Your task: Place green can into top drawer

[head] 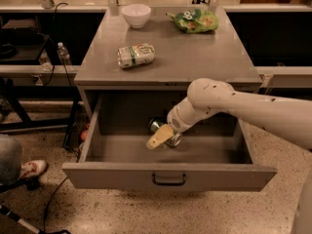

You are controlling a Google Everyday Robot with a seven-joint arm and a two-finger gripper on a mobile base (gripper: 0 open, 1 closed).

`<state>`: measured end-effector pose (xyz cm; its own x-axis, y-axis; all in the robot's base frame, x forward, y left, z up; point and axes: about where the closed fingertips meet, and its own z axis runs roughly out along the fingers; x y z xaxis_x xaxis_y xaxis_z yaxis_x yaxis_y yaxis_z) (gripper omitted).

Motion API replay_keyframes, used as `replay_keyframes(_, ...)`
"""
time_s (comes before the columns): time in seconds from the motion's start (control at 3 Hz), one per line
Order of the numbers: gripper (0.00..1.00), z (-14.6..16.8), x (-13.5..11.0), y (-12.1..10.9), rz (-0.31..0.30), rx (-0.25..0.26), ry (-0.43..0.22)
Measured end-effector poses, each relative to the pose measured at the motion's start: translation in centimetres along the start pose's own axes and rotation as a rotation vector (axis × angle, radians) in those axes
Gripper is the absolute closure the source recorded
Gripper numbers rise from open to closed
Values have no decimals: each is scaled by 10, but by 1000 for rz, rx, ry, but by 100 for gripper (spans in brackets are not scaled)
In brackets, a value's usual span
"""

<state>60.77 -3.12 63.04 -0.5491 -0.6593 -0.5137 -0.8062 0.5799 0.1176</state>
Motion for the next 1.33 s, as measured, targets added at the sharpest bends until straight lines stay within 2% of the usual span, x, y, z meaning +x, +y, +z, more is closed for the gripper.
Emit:
replay_keyframes(0.33,0,-9,1,-3,5,6,-20)
replay_keyframes(0.67,0,-33,7,-11,33,44,-61)
replay_keyframes(1.0,0,-81,27,-23,91,136,-146)
replay_keyframes(1.33,0,-115,44,-34,127,203,-211)
